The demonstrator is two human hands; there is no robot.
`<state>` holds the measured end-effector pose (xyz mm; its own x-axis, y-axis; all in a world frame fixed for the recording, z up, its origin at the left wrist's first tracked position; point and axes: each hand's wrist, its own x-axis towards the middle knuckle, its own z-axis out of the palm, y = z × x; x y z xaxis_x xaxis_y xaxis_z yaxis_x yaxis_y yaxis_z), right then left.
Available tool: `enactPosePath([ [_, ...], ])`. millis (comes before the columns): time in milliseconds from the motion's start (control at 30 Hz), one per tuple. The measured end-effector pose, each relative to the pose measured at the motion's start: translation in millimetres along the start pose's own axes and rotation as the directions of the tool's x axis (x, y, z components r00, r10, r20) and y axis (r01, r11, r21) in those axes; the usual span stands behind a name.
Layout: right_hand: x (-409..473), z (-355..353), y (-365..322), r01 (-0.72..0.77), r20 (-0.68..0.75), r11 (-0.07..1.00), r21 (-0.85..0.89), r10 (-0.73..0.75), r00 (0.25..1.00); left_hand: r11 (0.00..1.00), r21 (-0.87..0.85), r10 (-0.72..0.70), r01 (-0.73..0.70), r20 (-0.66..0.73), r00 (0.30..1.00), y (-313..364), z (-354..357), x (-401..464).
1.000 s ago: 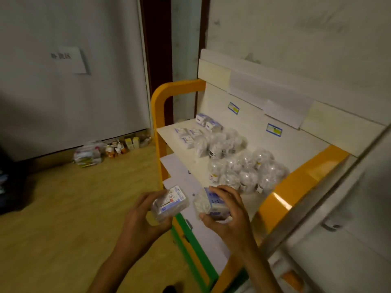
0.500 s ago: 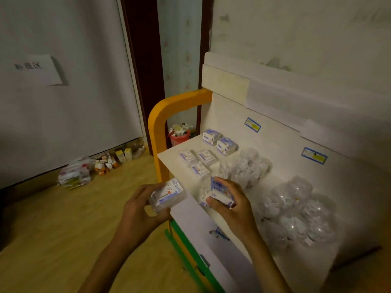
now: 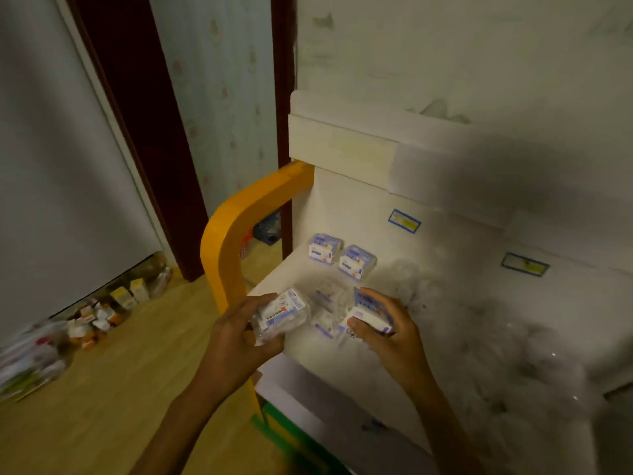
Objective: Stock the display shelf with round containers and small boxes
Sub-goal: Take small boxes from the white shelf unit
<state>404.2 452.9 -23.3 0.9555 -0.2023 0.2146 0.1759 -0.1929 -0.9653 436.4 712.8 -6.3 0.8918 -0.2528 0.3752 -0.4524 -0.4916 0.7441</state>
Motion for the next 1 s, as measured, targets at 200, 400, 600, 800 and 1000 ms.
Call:
enactPosePath([
  [200,25.0,28.6,-3.7,0.007,-0.18,0.975,-0.223,-0.048,0.982,0.994,-0.061,0.093,-0.086,0.12,0.988,-37.0,-11.5,57.4],
  [400,44.9,41.5,-3.9,-0.074,-0.272,0.931,-0.357,-0.028,0.962,0.988,-0.085,0.139,-0.126,0.174,0.975,-56.4,-2.8,100.9],
  [600,81.0,40.5,9.4,-0.131,-0.244,0.863,-0.488,0.009,0.97,0.987,-0.106,0.141,-0.121,0.206,0.968,-73.9,22.8,143.1],
  [800,133.4,34.9,38.8,-0.19,-0.177,0.793,-0.579,0.105,0.979,0.984,-0.128,0.151,-0.125,0.226,0.962,-85.1,42.7,182.4],
  [1000,164.8,36.4,68.9,-0.195,-0.077,0.642,-0.741,0.207,0.975,0.992,-0.11,0.083,-0.059,0.234,0.969,-98.5,58.2,201.7],
])
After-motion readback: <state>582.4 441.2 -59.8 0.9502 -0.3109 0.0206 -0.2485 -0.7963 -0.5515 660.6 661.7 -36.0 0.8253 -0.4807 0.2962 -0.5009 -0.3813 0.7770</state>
